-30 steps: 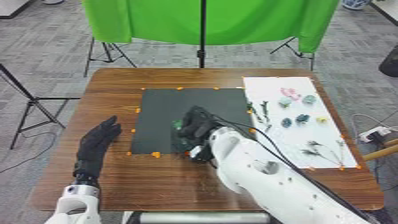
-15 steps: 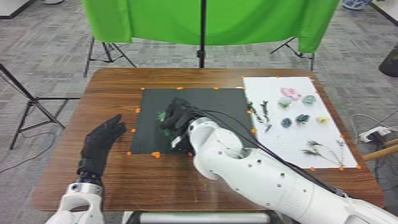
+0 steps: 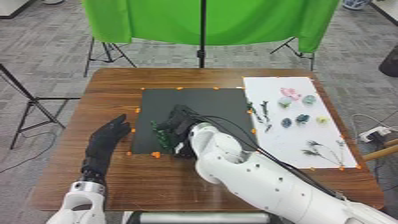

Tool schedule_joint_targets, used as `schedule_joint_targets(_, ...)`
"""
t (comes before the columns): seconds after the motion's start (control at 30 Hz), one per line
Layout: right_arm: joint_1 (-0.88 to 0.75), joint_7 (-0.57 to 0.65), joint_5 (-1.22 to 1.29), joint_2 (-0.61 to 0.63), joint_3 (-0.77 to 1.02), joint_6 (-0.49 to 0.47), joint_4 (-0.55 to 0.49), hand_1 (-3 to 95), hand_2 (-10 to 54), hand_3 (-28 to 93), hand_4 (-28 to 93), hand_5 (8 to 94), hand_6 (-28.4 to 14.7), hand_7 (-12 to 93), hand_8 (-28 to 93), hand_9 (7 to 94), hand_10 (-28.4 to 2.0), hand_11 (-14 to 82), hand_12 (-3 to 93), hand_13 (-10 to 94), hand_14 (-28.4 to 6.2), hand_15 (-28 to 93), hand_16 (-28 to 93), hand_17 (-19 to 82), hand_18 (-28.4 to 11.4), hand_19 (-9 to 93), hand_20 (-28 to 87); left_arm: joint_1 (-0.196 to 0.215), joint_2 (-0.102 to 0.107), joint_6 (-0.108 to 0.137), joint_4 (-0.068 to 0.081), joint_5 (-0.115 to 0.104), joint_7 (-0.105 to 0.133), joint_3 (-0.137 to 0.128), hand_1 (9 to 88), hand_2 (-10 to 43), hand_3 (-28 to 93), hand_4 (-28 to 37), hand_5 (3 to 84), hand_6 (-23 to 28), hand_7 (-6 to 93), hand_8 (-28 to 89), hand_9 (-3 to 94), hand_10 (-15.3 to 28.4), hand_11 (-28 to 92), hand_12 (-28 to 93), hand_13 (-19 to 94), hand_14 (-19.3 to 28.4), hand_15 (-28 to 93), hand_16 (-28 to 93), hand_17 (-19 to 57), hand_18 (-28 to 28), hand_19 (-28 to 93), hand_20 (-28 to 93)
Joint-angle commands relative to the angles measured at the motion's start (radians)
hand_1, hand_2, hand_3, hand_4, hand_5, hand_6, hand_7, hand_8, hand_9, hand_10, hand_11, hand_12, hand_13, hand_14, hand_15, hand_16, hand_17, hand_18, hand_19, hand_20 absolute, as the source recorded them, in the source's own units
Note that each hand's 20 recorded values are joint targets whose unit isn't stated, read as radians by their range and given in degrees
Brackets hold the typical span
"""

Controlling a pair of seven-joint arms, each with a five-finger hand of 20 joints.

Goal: Arrange flowers

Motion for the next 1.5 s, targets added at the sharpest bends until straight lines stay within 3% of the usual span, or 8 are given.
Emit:
schedule_joint_targets(0.03,-0.025,-0.008,-0.105,0.135,0.009,-0.108,-0.146,22.9,-1.9,59,-12,79.9,-3.9,30,-7,84.5,-15.0,43.1,28.4,93,-4.8,55,35,69,-10.7,93,51,0.024,-0.011,-0.01,0.003,0.005,-0.022,-0.006,25.0,-1.0,65,-24.6,42.6,2.8,11.7,-6,40.9,12.2,15,14,31,16.0,18,2,5.2,11.7,2,20)
schedule_joint_targets(0.13,-0.04,0.007,-0.049,0.152,0.014,-0.164,-0.184,22.7,-0.3,59,-12,81.0,-4.0,28,-7,85.2,-15.1,42.6,28.4,93,-5.1,55,35,69,-10.9,93,51,0.028,-0.012,-0.012,0.002,0.008,-0.024,-0.007,25.0,-1.0,65,-24.6,42.6,2.9,11.6,-6,40.9,12.3,15,14,31,16.0,18,2,5.2,11.7,2,20)
schedule_joint_targets(0.33,-0.05,-0.011,-0.058,0.122,-0.013,-0.186,-0.165,22.5,0.8,58,-11,82.0,-4.2,22,-7,85.5,-15.3,41.8,28.9,93,-5.3,55,35,69,-11.0,93,52,0.008,-0.018,-0.023,0.008,0.013,-0.023,0.003,24.8,-0.8,65,-24.4,42.7,2.9,11.5,-6,40.8,12.3,15,14,31,16.1,18,2,5.1,11.8,2,20)
schedule_joint_targets(0.43,-0.056,-0.017,-0.051,0.107,-0.02,-0.181,-0.151,22.3,1.2,58,-11,80.9,-4.4,19,-7,85.4,-15.4,41.7,29.1,93,-5.4,55,35,69,-11.0,93,52,0.005,-0.018,-0.027,0.009,0.021,-0.021,0.007,24.8,-0.7,65,-24.4,42.6,2.9,11.6,-6,40.8,12.3,15,14,31,16.0,18,2,5.1,11.7,2,20)
schedule_joint_targets(0.77,-0.05,-0.021,0.026,0.077,-0.018,-0.172,-0.162,22.8,2.4,57,-11,79.9,-4.5,17,-6,85.0,-15.5,41.7,29.2,93,-5.5,55,35,69,-11.2,93,52,0.017,-0.027,-0.016,0.006,0.013,-0.022,0.001,24.8,-0.7,65,-24.4,42.7,2.9,11.7,-6,40.8,12.3,15,14,31,16.1,18,2,5.1,11.8,2,20)
schedule_joint_targets(1.03,-0.048,-0.023,-0.04,0.14,0.023,-0.144,-0.197,22.6,2.5,57,-11,79.1,-4.6,16,-6,84.5,-15.6,41.5,29.2,92,-5.7,55,35,68,-11.5,93,51,0.018,-0.031,-0.021,0.005,0.014,-0.02,-0.001,24.8,-0.6,65,-24.4,42.6,3.0,11.6,-6,40.8,12.3,15,15,31,16.1,18,2,5.1,11.8,2,20)
schedule_joint_targets(1.3,-0.169,-0.053,-0.157,0.38,0.299,-0.172,-0.4,25.8,-4.5,61,-10,77.1,-4.2,16,-6,82.7,-15.4,41.2,29.7,90,-5.9,56,35,66,-12.6,93,52,0.038,-0.036,-0.016,-0.005,0.015,-0.02,-0.011,24.7,-0.7,65,-24.3,42.5,2.9,11.5,-6,40.8,12.3,15,15,31,16.1,18,2,5.0,11.8,2,20)
schedule_joint_targets(1.5,-0.426,-0.001,-0.202,0.527,0.689,-0.164,-0.486,25.3,-9.3,59,-12,73.7,-4.1,14,-6,81.1,-15.8,40.7,29.8,88,-6.5,58,35,63,-13.7,93,55,0.04,-0.039,-0.014,-0.009,0.019,-0.023,-0.015,24.8,-0.7,65,-24.2,42.6,2.9,11.5,-6,40.9,12.3,15,15,31,16.0,18,2,5.0,11.8,2,20)
